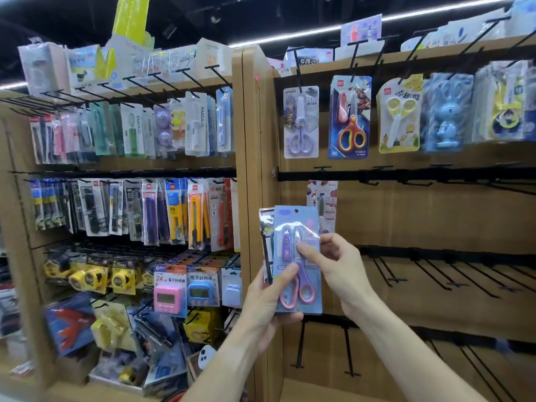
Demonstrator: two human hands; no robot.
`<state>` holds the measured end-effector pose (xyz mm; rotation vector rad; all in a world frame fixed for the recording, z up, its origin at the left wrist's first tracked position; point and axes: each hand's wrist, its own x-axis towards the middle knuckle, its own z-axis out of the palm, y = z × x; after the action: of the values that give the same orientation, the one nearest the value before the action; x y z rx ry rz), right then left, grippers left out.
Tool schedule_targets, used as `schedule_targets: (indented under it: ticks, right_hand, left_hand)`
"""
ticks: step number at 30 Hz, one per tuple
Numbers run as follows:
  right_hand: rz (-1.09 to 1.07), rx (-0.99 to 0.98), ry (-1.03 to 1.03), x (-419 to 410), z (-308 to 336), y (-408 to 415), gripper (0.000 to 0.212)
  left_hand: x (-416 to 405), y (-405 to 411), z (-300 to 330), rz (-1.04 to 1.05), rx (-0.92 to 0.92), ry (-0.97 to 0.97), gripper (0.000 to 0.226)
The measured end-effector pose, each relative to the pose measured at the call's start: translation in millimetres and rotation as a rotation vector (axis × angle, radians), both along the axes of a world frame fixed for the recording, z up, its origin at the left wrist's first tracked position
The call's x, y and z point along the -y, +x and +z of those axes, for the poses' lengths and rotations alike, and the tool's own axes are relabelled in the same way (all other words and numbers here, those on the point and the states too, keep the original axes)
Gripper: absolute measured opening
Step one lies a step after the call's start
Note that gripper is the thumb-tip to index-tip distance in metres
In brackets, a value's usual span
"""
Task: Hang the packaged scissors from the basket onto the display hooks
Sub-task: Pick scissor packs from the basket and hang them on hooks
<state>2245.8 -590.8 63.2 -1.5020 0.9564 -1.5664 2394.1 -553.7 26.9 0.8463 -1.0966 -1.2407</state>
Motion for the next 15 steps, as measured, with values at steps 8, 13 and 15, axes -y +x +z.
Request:
schedule_targets:
  ticks: [8,13,15]
  right_hand:
    - [0.107,0.105,0.094,-0.8,-0.1,-7.2,0.021]
    - [0.114,0.175,0.158,6.0,5.3,-4.6,0.019]
    - [0.122,0.214,0.175,9.8,8.0,-5.1,0.017]
  left_hand:
    - [4.9,-7.7,-6.2,0.033,-0.079,0.089,0.054]
    - [9.9,-5.1,-1.4,0.027,-0.121,0.072,0.055]
    - [11.7,-3.5,2.7,0.035,-0.108,0.055,0.050]
